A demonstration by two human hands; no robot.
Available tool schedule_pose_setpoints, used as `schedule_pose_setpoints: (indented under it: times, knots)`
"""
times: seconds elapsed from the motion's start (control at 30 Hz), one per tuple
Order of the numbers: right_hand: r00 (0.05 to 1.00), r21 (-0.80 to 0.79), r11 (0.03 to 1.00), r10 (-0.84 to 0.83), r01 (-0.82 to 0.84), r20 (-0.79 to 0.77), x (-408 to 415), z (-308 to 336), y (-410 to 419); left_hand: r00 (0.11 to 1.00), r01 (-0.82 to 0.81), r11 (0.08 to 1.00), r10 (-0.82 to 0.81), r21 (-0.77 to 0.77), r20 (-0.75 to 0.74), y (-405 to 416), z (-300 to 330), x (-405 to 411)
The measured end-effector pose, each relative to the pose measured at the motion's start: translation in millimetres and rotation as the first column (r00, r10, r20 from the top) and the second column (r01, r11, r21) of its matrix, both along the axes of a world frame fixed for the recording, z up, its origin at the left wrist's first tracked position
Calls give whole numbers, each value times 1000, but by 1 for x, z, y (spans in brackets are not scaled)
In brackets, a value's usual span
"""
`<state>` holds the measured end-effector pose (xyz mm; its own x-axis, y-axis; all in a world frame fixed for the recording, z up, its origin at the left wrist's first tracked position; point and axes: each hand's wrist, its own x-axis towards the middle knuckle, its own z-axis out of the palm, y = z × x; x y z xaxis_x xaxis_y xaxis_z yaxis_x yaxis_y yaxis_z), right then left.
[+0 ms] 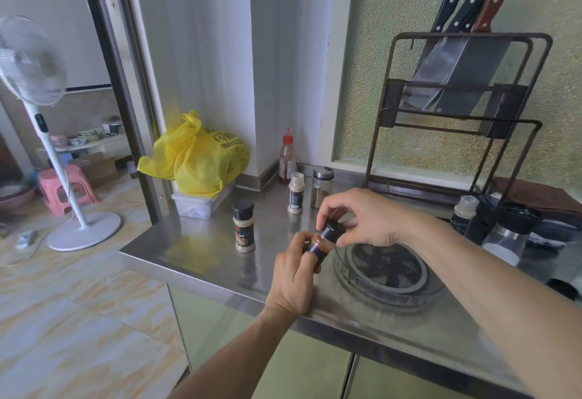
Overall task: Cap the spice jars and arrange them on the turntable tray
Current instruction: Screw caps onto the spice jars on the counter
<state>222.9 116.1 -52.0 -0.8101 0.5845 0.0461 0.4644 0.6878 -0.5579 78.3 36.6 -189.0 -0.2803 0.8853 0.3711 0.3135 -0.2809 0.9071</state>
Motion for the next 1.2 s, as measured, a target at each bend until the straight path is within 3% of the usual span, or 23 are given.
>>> schedule_pose_setpoints:
  times: [0.1,0.2,0.33,0.43,0.53,0.67,0.77,0.87,0.97,1.07,1.2]
  knots:
    - [1000,47,999,17,-18,17,-3,-3,-4,942,85,993,-54,-82,330,4,5,-3]
    - [1000,121,993,16,-16,-5,-5,-6,-11,905,146,981,-80,-126,418,4,10,-7]
    - [1000,19,1000,-17,17,-26,-3,-9,-7,947,132,987,-98,-92,306,2,12,-8]
    - [989,-42,988,-148,147,-14,-4,-13,-2,977,89,994,-75,-61,198,2,8,-7]
    - [985,-8,987,-158,159,65,-1,-11,-7,991,62,996,-54,-64,124,3,5,-9]
    - [982,-56,981,-181,184,62,-1,-11,-3,993,34,997,-26,-74,111,4,6,-9]
    - [967,74,974,-220,212,126,-3,-11,-6,996,23,997,-17,-72,90,3,6,-9]
    - [976,50,977,-210,208,52,-6,-11,-8,998,-3,998,8,-70,66,2,7,-9]
    - [957,126,957,-274,262,90,-8,-10,-10,997,-10,997,15,-72,76,2,6,-9]
    - [971,55,973,-230,226,63,-8,-11,-11,999,-7,998,11,-67,50,0,9,-7]
    - [947,99,950,-306,296,103,-7,-8,-13,998,-5,998,8,-67,54,-1,10,-7]
